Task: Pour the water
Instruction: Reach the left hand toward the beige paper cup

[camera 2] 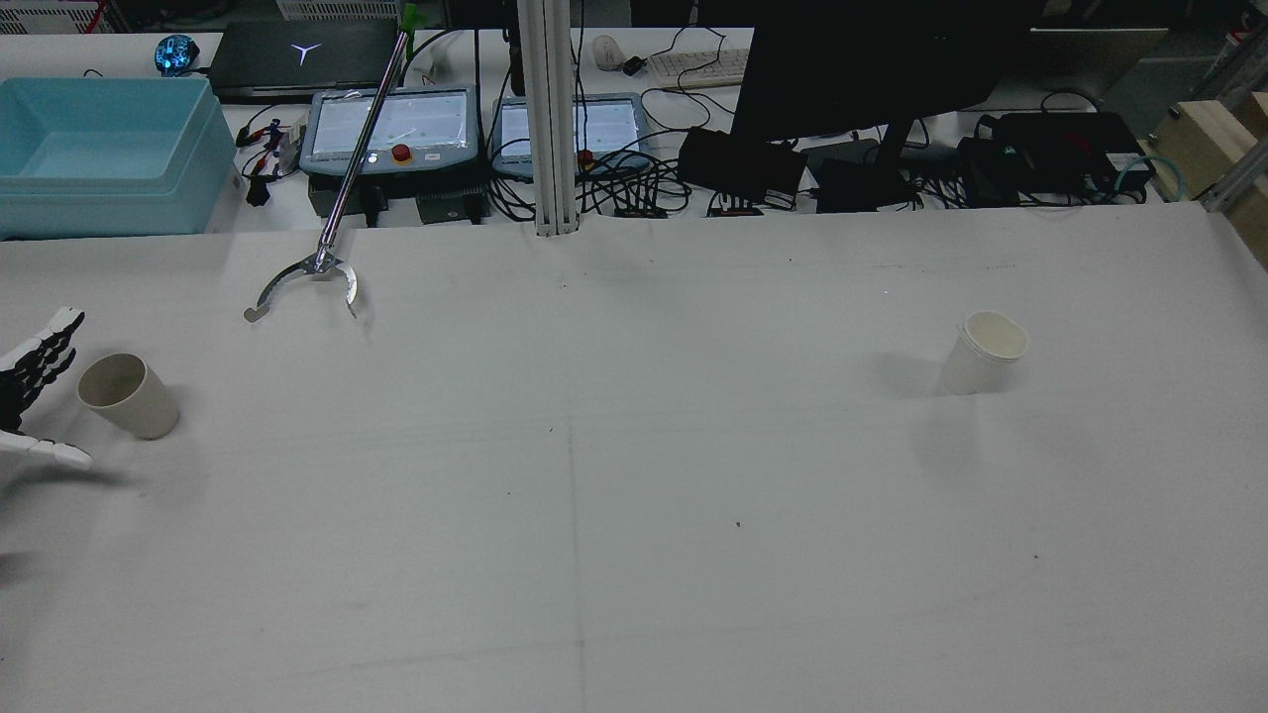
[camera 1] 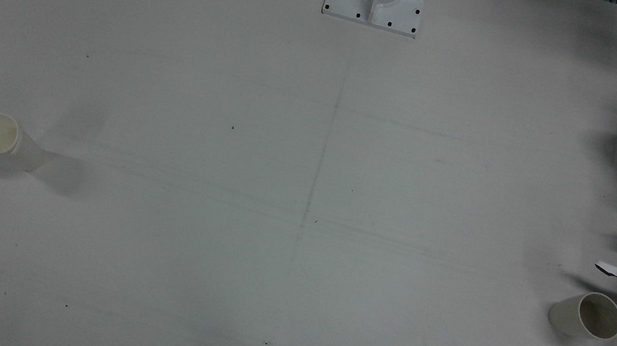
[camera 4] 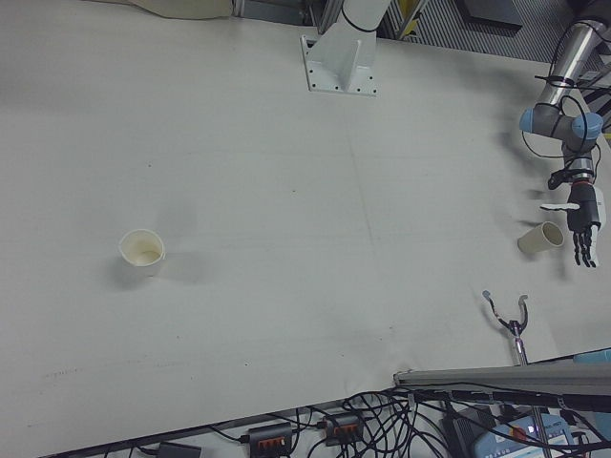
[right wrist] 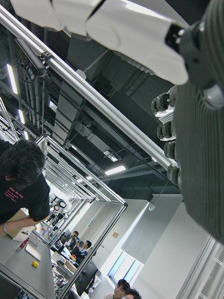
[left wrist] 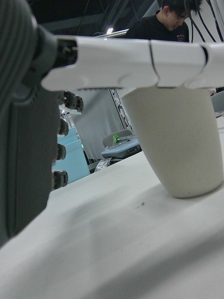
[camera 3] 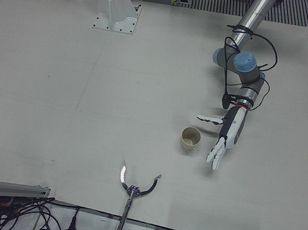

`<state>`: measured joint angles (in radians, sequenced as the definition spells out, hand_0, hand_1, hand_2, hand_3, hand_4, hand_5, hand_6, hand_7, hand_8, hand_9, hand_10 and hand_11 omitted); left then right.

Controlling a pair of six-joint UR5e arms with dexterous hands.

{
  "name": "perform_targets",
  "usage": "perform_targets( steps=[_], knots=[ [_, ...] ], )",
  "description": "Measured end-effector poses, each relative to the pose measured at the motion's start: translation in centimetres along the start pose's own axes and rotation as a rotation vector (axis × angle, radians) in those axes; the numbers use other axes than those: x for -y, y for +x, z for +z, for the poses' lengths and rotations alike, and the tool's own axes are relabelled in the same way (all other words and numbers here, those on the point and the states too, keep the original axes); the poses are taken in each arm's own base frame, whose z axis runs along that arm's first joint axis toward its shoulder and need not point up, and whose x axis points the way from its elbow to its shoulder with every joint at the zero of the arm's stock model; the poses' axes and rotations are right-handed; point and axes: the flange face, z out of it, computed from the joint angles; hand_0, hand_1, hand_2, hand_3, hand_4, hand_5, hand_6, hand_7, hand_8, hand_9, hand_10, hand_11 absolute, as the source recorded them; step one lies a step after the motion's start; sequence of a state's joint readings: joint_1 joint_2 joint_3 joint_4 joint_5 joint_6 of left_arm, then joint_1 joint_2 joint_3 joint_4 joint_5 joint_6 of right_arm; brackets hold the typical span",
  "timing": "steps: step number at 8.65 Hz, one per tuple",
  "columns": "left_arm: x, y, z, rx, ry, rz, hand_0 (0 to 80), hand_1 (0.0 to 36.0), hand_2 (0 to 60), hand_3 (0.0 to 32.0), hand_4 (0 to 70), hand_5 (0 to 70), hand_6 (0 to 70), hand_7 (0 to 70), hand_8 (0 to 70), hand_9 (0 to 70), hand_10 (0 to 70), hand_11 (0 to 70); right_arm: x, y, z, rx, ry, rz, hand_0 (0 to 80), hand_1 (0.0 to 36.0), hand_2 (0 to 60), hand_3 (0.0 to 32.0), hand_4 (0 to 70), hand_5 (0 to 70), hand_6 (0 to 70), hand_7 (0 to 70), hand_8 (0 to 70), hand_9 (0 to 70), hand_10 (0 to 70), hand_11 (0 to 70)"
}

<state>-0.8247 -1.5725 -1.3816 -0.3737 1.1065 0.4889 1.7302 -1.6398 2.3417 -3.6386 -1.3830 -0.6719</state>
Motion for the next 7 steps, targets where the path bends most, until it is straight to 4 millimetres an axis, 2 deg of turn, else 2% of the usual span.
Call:
perform_targets(
  steps=[3,5,7],
  knots=[
    [-0.1,-0.8,0.9,0.006,0.0,0.0,68.8,20.7,0.0,4.4,14.4,4.2,0.0,1.7,0.0,0.0,1.2,4.7,0.0,0.0,0.0,0.0,0.001,0.0,45.9,11.9,11.2,0.0,7.9,0.0,4.3,6.3,0.5,3.0,0.0,0.6],
    [-0.1,-1.2,1.6,0.007,-0.001,0.0,71.0,21.4,0.0,0.2,16.4,5.9,0.0,1.7,0.0,0.0,1.3,5.0,0.0,0.0,0.0,-0.001,0.001,0.0,45.8,11.9,11.0,0.0,7.9,0.0,4.2,6.2,0.3,2.8,0.0,0.6],
    [-0.5,-1.4,2.3,0.01,-0.003,-0.003,75.1,22.5,0.0,0.0,21.8,10.7,0.0,1.6,0.0,0.0,1.4,5.1,0.1,0.0,0.0,0.0,0.002,-0.001,45.8,11.9,11.0,0.0,7.7,0.0,4.1,6.2,0.4,2.9,0.0,0.6]
  ],
)
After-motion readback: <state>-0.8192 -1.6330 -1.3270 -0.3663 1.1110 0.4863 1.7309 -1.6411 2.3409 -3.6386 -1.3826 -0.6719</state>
